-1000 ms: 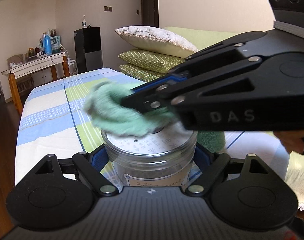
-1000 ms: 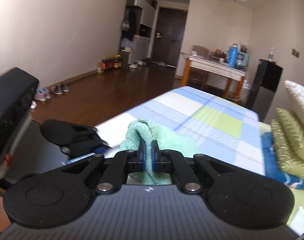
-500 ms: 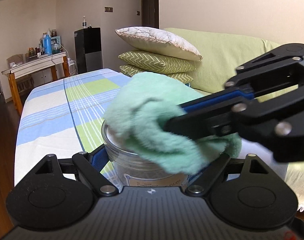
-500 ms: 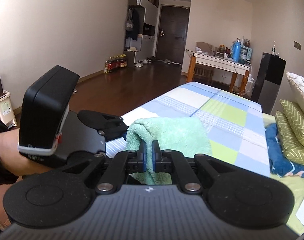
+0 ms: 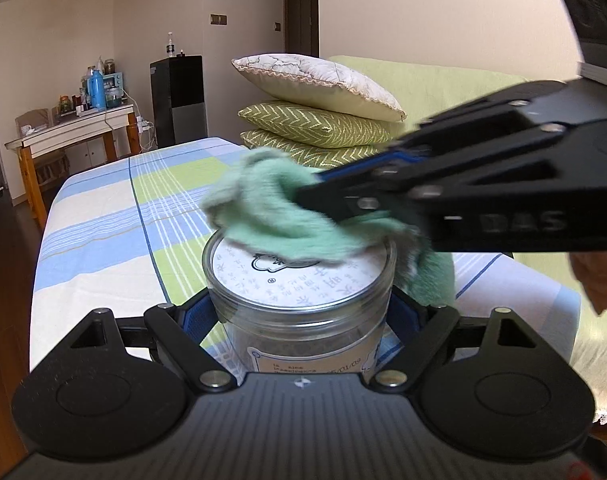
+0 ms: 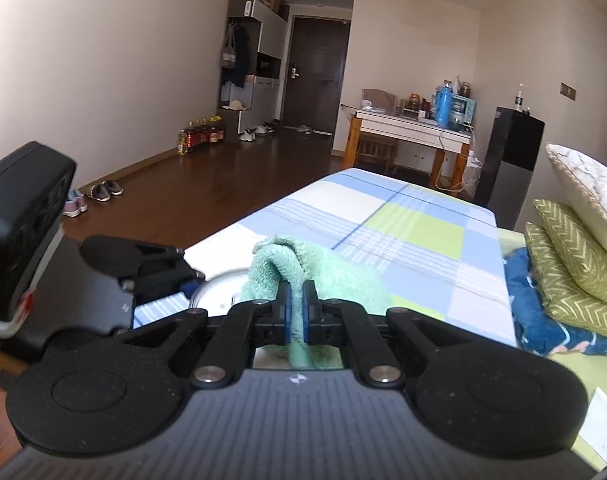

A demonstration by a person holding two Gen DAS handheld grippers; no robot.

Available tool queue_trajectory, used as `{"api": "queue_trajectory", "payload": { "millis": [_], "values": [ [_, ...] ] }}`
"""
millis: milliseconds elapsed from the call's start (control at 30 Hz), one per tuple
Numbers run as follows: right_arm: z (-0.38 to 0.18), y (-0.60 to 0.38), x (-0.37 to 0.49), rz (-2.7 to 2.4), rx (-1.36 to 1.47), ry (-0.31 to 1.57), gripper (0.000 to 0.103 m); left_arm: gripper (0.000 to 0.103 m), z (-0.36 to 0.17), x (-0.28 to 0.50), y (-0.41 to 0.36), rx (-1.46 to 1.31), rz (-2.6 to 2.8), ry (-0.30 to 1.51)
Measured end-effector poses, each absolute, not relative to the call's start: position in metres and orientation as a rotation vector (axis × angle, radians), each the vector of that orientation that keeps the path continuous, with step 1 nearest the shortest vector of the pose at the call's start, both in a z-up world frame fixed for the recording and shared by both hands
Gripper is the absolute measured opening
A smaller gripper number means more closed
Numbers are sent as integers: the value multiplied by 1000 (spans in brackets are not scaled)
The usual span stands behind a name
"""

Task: Clean container
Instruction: 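Wipe the jar's white lid with the towel in the right gripper, then tilt the held jar with the left gripper to expose its base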

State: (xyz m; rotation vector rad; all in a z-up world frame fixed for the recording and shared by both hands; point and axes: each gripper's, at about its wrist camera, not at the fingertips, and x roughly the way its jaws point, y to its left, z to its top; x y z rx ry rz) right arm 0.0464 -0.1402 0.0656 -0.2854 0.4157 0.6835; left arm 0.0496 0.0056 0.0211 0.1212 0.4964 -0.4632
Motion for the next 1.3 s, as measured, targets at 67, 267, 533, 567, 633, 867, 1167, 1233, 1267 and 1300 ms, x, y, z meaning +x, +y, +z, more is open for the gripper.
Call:
{"api": "queue_trajectory", "payload": {
  "millis": [67, 267, 533, 567, 633, 867, 1167, 1233, 1267, 1300],
  "values": [
    [67, -146, 38, 693, -278, 424, 4, 86, 21, 49, 6, 121, -463, 496],
    [68, -144, 26, 739, -253, 433, 4, 86, 21, 48, 5, 120, -462, 496],
    [62, -125, 50, 760, -238, 415, 3, 86, 21, 47, 5, 119, -455, 496],
    [61, -124, 53, 750, -240, 411, 3, 86, 21, 47, 5, 119, -455, 497],
    [61, -125, 59, 728, -242, 407, 3, 86, 23, 47, 3, 119, -455, 498],
    [64, -136, 47, 723, -231, 421, 3, 86, 28, 41, -5, 150, -476, 510],
    [66, -150, 55, 721, -108, 456, 4, 86, 47, 26, -6, 215, -478, 506],
    [63, -150, 61, 714, -98, 464, 4, 86, 47, 31, -8, 228, -468, 512],
    [61, -150, 64, 701, -101, 468, 4, 86, 46, 34, -9, 226, -465, 515],
    [60, -151, 66, 685, -100, 472, 4, 86, 46, 36, -10, 224, -466, 516]
  ]
}}
